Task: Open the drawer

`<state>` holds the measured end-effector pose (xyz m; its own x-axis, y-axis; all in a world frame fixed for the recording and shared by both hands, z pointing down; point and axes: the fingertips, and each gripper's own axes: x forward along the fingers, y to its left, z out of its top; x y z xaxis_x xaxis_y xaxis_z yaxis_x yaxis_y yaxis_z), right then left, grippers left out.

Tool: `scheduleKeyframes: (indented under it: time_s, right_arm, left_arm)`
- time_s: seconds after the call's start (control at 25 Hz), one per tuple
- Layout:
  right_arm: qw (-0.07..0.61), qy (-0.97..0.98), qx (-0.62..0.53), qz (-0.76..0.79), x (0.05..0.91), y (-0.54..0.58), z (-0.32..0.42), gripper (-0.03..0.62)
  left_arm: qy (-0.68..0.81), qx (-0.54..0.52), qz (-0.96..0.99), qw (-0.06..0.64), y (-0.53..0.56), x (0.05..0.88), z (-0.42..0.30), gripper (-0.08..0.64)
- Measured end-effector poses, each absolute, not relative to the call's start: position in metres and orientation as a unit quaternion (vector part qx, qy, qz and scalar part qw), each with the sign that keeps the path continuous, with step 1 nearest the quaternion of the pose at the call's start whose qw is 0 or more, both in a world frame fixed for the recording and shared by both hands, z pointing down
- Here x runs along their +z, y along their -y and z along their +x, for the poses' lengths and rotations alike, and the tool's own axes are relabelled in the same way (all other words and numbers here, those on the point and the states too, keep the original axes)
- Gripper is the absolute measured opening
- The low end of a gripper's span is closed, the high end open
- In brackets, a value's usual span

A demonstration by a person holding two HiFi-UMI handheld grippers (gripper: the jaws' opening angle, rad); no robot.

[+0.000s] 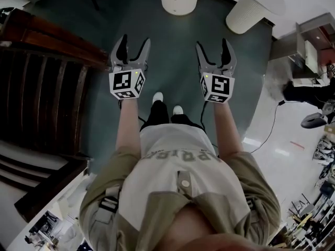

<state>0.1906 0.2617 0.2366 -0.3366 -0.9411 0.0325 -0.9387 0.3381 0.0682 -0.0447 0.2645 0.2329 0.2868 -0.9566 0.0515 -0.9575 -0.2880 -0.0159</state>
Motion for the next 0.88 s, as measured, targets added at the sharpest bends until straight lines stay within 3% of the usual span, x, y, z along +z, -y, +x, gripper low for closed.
scheduleKeyframes:
  time_s: [0.88]
  right_arm:
    - [0.038, 0.771, -0.033, 0.635, 0.223, -0.112, 0.085, 0.356]
  left_arm:
    - [0.541, 0.005, 0.841, -0.011, -0.079, 0.205, -0.156, 0.321]
